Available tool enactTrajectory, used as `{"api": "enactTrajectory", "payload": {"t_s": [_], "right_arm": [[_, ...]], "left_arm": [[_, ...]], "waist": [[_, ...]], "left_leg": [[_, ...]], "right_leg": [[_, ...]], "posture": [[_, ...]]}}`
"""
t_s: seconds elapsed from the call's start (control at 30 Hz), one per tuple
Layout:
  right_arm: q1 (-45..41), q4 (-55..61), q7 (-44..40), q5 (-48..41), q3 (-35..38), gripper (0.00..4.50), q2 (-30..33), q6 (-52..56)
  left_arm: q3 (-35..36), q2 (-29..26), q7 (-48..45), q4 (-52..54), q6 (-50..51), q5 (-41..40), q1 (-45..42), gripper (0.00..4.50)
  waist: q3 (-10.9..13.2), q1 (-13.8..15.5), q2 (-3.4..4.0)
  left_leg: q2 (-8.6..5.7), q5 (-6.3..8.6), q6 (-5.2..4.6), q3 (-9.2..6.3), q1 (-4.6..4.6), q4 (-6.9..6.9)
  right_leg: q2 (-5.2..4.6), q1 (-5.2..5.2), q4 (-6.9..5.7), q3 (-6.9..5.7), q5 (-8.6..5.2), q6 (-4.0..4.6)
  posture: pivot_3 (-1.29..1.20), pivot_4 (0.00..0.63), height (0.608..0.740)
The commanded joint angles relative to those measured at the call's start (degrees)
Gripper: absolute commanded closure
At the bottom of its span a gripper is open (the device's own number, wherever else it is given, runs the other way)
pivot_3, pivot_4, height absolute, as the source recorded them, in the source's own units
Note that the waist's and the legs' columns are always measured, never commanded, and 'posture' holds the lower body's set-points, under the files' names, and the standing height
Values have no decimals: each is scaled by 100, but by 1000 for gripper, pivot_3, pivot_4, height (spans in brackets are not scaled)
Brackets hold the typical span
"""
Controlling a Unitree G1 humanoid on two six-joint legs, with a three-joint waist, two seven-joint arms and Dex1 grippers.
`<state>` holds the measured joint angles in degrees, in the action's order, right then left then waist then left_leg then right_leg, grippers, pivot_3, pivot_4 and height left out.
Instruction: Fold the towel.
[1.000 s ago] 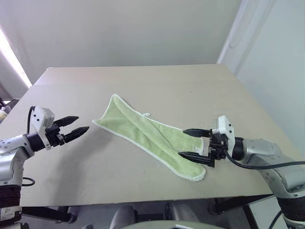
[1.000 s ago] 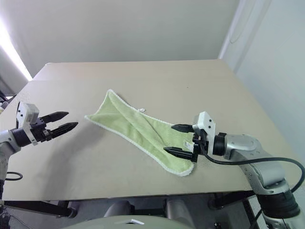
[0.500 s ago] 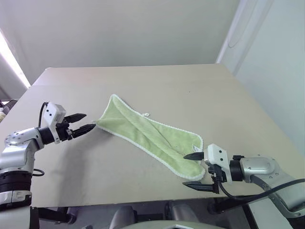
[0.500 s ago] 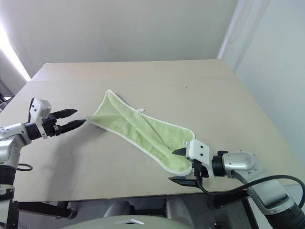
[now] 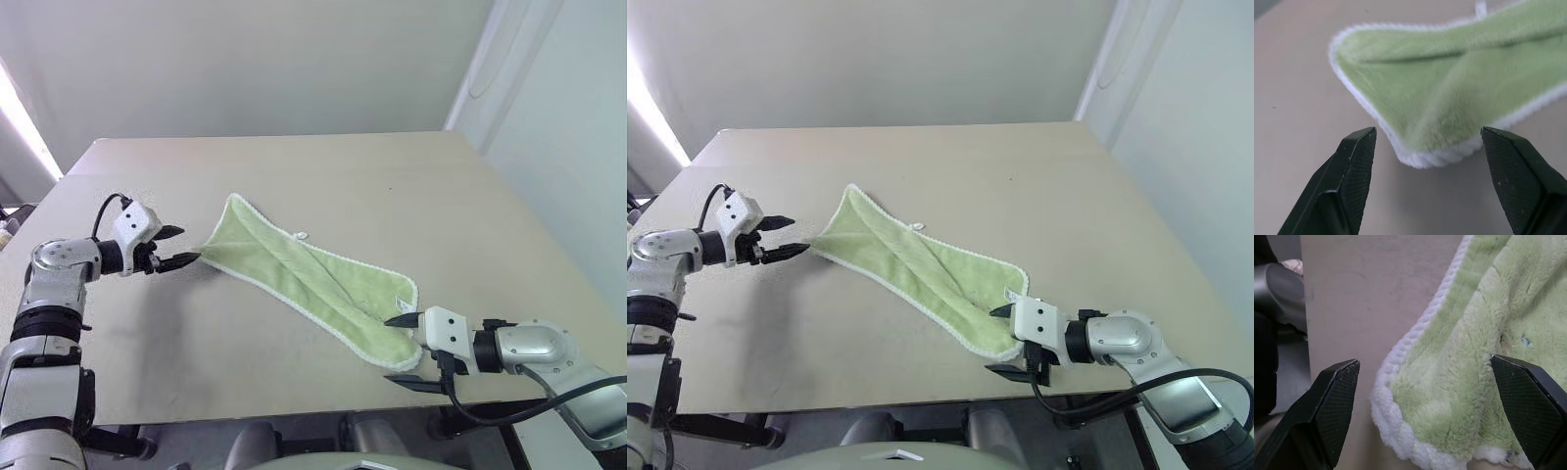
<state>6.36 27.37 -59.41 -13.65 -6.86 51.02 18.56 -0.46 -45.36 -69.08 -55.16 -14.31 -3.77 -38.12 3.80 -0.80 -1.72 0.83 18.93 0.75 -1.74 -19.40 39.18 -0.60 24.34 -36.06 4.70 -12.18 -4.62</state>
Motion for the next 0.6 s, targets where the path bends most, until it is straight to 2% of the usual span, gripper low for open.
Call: {"api": "enactTrajectory", "payload": {"t_s": [0.03,0.23,0.4,0.53,0.6], "right_arm": [[1,273,53,-40,137,20,31,-6],[122,403,200,-25,169,20,9,114],[206,522,317,-38,195,20,-2,211],[244,555,372,-49,266,0,38,272],[252,548,404,-30,284,0,44,278]], "left_arm": [[-217,54,-76,-528,-444,362,-486,879],[-433,379,480,-1400,-568,853,-1168,879],[-681,601,585,-1698,-543,1232,-1359,879],[-827,702,544,-1781,-513,1439,-1407,1766],[-861,704,559,-1804,-516,1512,-1409,2529]], "waist": [[0,0,-1],[-4,8,-8],[-5,-12,-9],[-4,-16,-11],[-4,-10,-11]], "left_leg": [[0,0,0,0,0,0],[-1,0,0,-2,-1,1],[-2,0,0,-1,-2,1],[-1,0,0,-1,0,1],[-1,0,0,-1,1,1]], "right_leg": [[0,0,0,0,0,0],[0,-1,-1,0,0,-1],[0,-1,0,1,1,-2],[2,-1,-3,2,1,-2],[2,-1,-3,1,1,-2]], "posture": [[0,0,712],[0,0,712],[0,0,712],[0,0,712],[0,0,712]]}}
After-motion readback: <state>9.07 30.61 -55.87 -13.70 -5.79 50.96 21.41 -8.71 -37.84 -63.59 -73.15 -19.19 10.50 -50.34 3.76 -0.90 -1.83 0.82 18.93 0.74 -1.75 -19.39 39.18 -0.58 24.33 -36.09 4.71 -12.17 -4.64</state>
